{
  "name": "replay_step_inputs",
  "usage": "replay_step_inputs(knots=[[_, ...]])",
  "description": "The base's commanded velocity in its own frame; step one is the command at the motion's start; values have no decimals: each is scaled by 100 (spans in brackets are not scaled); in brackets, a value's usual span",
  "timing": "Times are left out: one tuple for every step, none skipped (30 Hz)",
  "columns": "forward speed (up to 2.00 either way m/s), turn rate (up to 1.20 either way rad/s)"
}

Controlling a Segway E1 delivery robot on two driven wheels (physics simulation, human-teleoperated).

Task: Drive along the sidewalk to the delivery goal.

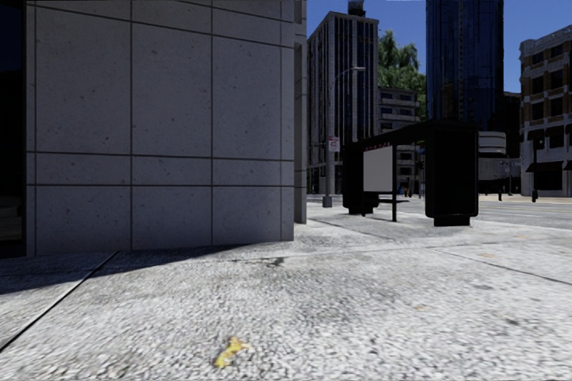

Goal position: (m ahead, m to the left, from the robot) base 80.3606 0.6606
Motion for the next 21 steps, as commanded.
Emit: replay_step_inputs(knots=[[200,-40],[200,-40],[200,-40],[200,-40],[200,-40],[200,-40],[200,-40],[200,-40],[200,-40],[200,-40],[200,-40],[200,-40],[200,-41],[200,-41],[200,-41],[200,-41],[200,-41],[200,-41],[200,-41],[200,-41],[200,-41]])
